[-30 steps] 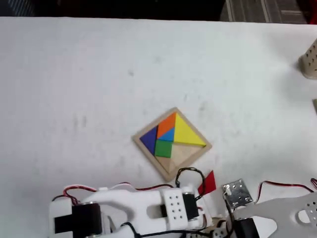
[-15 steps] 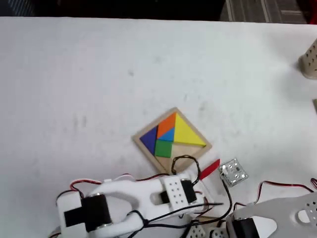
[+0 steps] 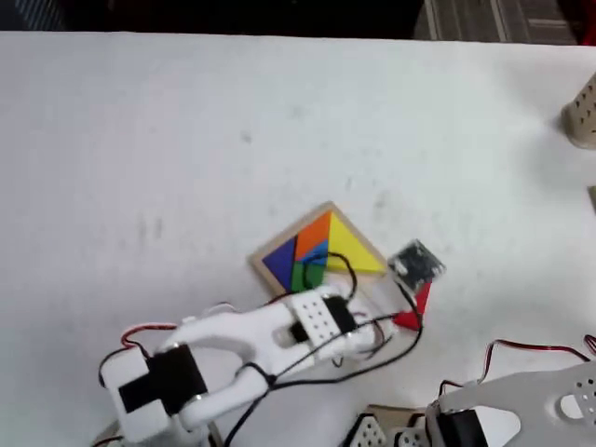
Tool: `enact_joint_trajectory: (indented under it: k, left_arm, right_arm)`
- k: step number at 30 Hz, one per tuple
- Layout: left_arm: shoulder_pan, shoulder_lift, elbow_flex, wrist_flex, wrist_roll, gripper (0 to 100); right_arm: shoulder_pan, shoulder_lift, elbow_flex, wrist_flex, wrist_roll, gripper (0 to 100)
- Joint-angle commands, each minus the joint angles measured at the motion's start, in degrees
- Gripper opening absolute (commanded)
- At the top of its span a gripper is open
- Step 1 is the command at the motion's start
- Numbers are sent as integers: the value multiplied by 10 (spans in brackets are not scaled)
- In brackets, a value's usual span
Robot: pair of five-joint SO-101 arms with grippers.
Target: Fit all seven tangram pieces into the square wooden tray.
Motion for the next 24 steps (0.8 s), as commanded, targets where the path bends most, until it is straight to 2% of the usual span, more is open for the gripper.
enact_joint_trajectory:
  k: [1,6,10,13,17,19,24]
  left_arm:
    - [-29,-61,-13,-7,3,21]
    - [-44,-212,65,0,2,22]
    - [-104,-316,129,3,2,23]
    - [-104,-334,169,2,2,23]
    - [-37,-315,199,-4,2,22]
    - [-29,-301,200,-18,2,22]
    - [-124,-288,197,-53,2,22]
  right_arm:
    - [1,-46,-4,21,-4,17]
    - [-23,-87,82,21,12,17]
    - [-73,-182,244,21,84,17]
    - [-127,-275,385,20,147,17]
    - [-230,-416,568,16,219,18]
    - [-300,-476,640,12,235,18]
    - [-480,-581,781,-40,207,18]
